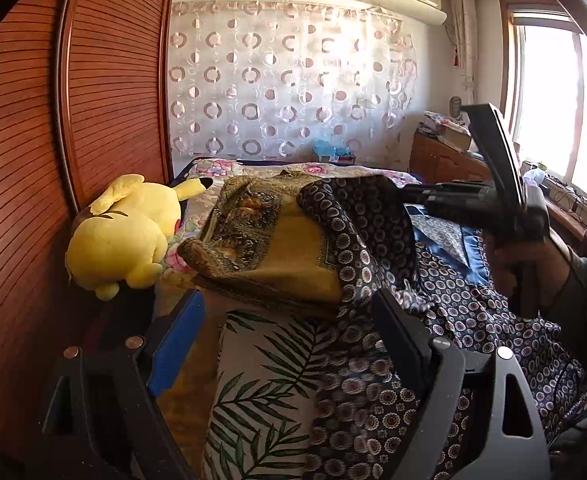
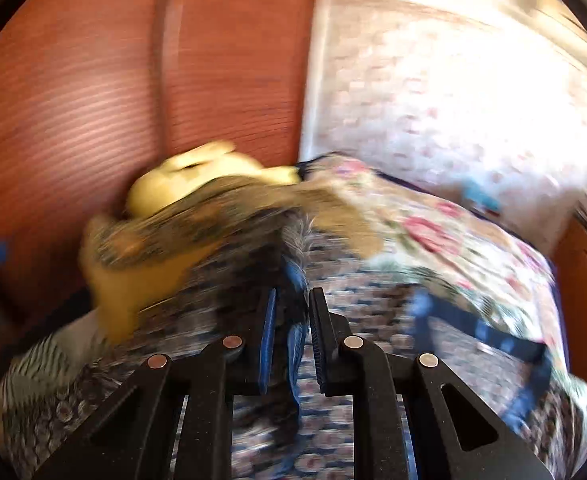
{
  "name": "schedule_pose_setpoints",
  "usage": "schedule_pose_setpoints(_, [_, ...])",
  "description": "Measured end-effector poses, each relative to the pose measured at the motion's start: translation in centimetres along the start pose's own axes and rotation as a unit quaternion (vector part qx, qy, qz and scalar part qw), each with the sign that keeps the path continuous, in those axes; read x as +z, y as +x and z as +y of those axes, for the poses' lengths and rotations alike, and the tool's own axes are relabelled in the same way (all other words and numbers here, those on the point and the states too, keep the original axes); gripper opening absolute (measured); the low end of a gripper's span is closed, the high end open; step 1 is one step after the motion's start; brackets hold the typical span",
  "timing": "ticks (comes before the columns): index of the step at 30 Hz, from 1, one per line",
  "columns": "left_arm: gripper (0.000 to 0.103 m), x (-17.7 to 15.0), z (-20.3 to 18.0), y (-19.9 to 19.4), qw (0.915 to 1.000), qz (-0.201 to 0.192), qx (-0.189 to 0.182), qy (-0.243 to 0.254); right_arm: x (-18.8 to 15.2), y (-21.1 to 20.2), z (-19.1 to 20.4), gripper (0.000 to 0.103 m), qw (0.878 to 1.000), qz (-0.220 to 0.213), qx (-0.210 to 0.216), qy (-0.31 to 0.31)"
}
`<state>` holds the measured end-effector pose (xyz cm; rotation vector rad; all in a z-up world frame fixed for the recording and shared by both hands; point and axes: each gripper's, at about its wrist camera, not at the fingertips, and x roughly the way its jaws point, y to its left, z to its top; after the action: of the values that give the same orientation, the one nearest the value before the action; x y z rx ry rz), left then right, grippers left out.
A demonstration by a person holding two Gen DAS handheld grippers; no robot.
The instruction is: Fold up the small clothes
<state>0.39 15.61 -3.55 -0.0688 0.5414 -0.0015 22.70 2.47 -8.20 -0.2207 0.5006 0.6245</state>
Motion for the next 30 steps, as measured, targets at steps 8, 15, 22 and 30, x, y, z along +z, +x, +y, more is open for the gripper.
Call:
schedule_pose_setpoints(8, [0.086, 1.2, -1.8, 2.3, 0.9997, 0.009, -0.016, 0.017, -0.2, -0.8, -3.9, 0.059, 0.999, 0.029, 0.015, 0.039])
schedule_pose_setpoints(15, [0.086, 2.3, -3.4, 5.0, 0.9992, 0.026, -0.023, 0.018, -4.3, -6.5, -7.6, 0.059, 0.998, 0.061, 0.005, 0.025])
schedule_pose_setpoints(22, [0.086, 1.2, -5.7, 6.4, 0.9977, 0.05, -0.041, 0.021, -9.4, -8.5, -11.3, 0.059, 0.992, 0.123, -0.028, 0.025])
schedule_pose_setpoints(30, [0.086, -0.2, -7.8, 8.0, 0.9946, 0.082, -0.057, 0.029, -11.3, -8.2, -12.7, 0.06, 0.988, 0.147, -0.026, 0.044])
